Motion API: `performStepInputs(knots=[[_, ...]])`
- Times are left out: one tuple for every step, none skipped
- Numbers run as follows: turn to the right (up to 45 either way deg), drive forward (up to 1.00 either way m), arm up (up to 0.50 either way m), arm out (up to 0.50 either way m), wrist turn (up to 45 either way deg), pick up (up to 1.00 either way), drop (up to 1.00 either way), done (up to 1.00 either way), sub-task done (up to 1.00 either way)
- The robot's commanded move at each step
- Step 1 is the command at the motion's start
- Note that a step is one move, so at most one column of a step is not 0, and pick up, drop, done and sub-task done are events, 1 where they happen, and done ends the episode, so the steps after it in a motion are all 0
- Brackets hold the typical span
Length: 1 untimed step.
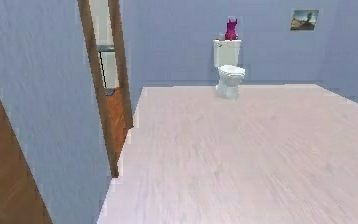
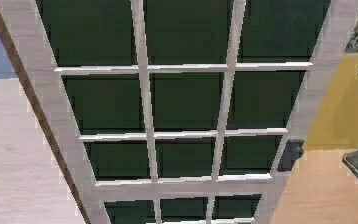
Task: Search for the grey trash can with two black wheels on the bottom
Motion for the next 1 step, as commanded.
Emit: performStepInputs(knots=[[0.0, 0.60, 0.00, 0.00, 0.0, 0.00, 0.00, 0.00, 0.00]])
